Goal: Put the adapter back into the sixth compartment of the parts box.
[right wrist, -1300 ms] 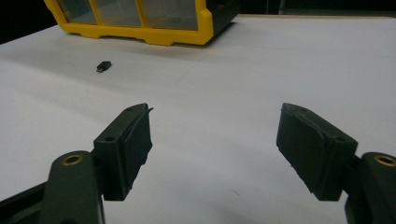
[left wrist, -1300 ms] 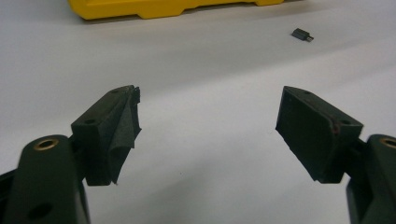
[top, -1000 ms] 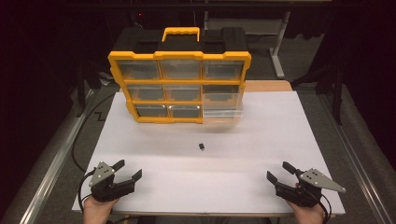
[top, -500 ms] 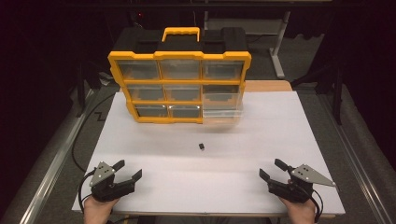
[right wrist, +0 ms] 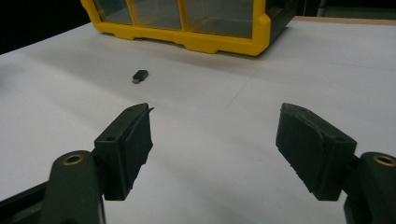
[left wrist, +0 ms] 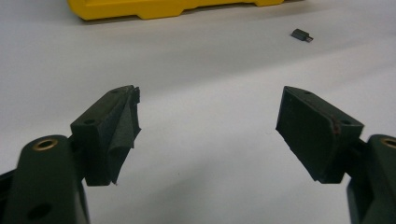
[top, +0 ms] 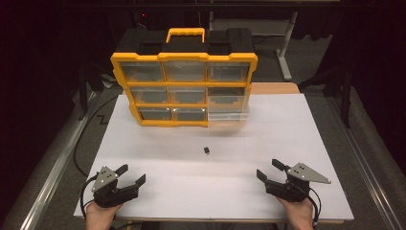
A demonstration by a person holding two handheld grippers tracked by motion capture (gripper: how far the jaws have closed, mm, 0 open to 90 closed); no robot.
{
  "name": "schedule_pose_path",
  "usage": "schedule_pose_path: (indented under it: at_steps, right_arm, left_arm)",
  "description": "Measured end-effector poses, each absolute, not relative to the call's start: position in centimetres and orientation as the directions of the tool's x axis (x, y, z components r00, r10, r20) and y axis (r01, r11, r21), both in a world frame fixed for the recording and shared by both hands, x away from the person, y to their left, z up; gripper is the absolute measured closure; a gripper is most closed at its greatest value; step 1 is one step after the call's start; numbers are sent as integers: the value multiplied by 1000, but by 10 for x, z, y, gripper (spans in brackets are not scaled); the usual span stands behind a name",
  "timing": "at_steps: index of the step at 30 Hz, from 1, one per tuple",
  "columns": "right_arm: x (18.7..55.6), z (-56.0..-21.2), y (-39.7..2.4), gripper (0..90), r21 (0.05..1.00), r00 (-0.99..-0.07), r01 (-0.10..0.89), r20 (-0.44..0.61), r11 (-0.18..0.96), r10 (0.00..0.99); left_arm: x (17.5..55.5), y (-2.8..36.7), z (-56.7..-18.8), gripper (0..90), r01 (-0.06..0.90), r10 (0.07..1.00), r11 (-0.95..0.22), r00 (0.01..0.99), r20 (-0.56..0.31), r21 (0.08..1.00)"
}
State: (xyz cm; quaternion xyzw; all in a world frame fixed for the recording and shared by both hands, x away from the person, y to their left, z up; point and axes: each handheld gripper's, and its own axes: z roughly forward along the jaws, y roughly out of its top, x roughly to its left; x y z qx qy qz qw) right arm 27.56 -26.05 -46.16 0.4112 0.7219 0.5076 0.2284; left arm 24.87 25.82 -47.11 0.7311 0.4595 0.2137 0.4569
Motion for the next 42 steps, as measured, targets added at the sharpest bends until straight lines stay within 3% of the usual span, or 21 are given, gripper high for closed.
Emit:
schedule_pose_path:
  at_steps: [35,42]
  right_arm:
    - [316,-463,-208,290,882,-613,416,94,220,784]
    - [321,-461,-193,309,874,-632,401,48,273,774]
  left_arm:
    - [249,257,-471,217,473,864,-170,494,-101,864]
    - [249,257,-471,216,474,863,-168,494,-103,864]
